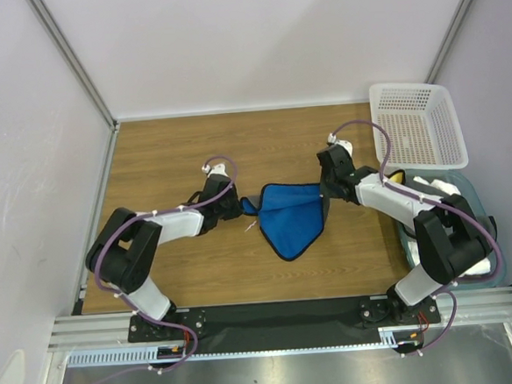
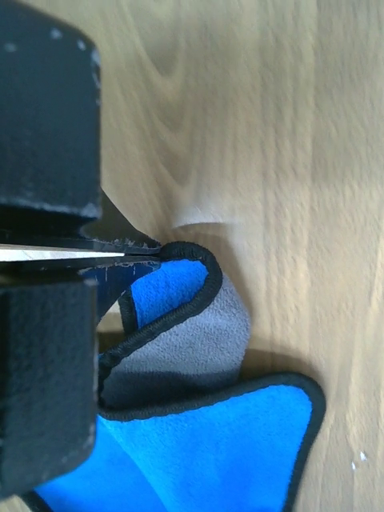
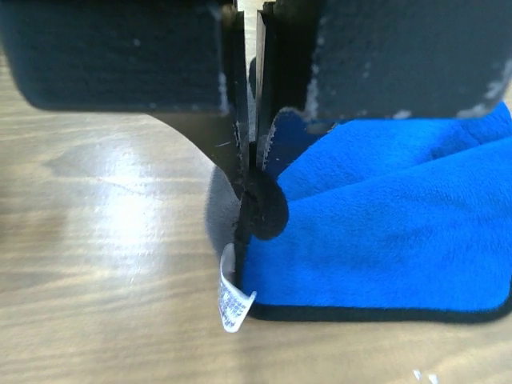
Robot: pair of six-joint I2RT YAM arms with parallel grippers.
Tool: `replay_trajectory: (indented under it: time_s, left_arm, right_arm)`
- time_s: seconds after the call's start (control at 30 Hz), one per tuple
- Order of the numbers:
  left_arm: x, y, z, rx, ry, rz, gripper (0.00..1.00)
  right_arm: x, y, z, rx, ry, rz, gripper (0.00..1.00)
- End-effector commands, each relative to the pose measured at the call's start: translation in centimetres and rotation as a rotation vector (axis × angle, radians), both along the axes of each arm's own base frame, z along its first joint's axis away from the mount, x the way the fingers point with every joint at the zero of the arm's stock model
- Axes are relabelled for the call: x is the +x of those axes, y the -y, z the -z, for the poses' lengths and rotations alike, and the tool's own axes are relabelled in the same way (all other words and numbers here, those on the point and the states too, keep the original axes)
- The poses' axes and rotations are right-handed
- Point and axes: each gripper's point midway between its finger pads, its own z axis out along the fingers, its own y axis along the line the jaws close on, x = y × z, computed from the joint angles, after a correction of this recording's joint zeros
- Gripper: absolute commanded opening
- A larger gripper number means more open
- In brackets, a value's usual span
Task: Fold and stack the towels
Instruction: Flatten out the crumpled towel
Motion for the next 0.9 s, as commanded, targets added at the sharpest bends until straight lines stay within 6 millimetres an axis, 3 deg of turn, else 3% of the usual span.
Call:
replay_trajectory:
  time_s: [0.0, 0.17, 0.27, 0.33, 0.5, 0.53, 0.67, 0.87]
  left_arm:
    - [0.7, -1.3, -3.2, 0.034, 0.068, -0.03, 0.0]
    - [-2.8, -3.6, -3.1, 0.075, -0.045, -0.088, 0.0]
    - [-6.0, -4.5, -2.7, 0.041, -0.1, -0.093, 0.0]
    - [-7.2, -5.1, -3.7, 0.024, -0.098, -0.104, 0.0]
    - [-11.4, -7.9, -3.7, 0.068, -0.171, -0.149, 0.0]
    - [-11.8, -8.1, -4.4, 0.051, -0.158, -0.152, 0.0]
    - [-14.0, -9.1, -3.6, 0.058, -0.207, -0.172, 0.0]
    - [-15.4, -10.1, -1.4, 0.056, -0.227, -0.21, 0.0]
  right_arm:
    - [2.0, 0.6, -3.7, -0.006, 0.107, 0.038, 0.0]
    - [2.4, 1.7, -5.8, 0.004, 0.146, 0.041, 0.0]
    - [3.2, 1.8, -5.6, 0.01, 0.162, -0.009, 0.0]
    - [4.0, 1.5, -5.3, 0.039, 0.151, -0.037, 0.0]
    - [6.0, 1.3, -4.6, 0.049, 0.127, -0.052, 0.0]
    - [6.3, 0.9, -4.6, 0.055, 0.123, -0.07, 0.0]
    - [8.0, -0.9, -4.2, 0.09, 0.098, -0.123, 0.0]
    - [9.0, -4.0, -3.0, 0.159, 0.075, -0.208, 0.0]
